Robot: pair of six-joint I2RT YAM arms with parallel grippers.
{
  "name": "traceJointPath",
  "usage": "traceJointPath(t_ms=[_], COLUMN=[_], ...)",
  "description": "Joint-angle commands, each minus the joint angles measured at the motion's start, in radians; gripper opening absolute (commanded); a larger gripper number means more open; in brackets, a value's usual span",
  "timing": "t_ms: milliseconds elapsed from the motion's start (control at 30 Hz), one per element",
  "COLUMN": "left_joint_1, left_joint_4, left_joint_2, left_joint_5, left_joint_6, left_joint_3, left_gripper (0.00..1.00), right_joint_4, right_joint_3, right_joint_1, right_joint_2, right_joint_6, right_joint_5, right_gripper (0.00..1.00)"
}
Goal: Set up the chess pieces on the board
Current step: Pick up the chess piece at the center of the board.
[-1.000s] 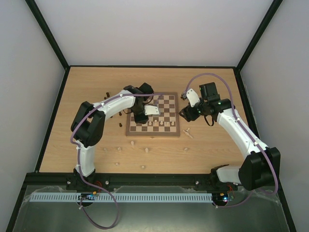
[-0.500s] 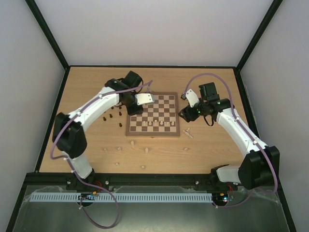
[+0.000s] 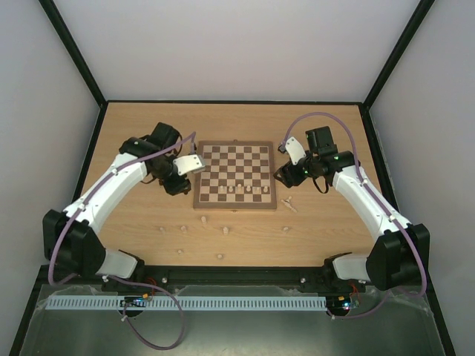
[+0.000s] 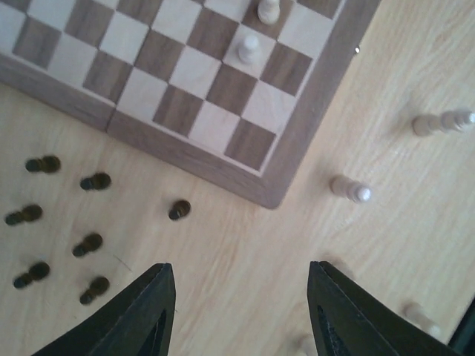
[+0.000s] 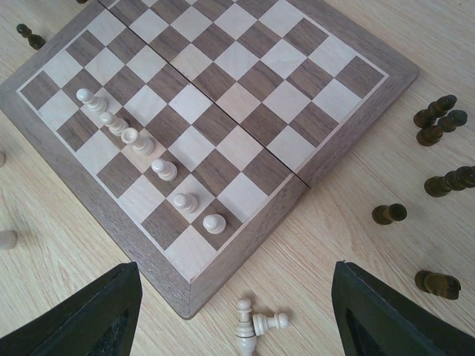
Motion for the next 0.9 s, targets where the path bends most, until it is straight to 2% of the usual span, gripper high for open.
traceJointPath(t_ms=[0,100,567,867], left_joint_1=[0.036,0.053,0.041,-0.176], left_joint_4=[-0.079,-0.096,-0.197,-0.126], left_joint_2=[-0.089,-0.118,-0.149,-0.115], left_joint_5=[0.051,0.066,0.057,0.006], left_joint_6=[0.014,0.021,0.033,-0.056], left_joint_3=[-0.058,-0.108,-0.243,-0.254], left_gripper=[0.54,0.56,0.51,0.51], right_joint_4=[-0.052,-0.053,-0.045,-0.047], right_joint_3=[0.027,0.014,0.010,0.015], right_joint_1=[-0.003,-0.004,-0.003,-0.003], right_joint_2=[-0.006,-0.019,-0.006,0.010], right_joint_6=[0.006,0.005,0.006,0.008], right_joint_5=[-0.019,-0.014,-0.010,0.007], right_gripper=[0.71,0.71,0.71,0.71])
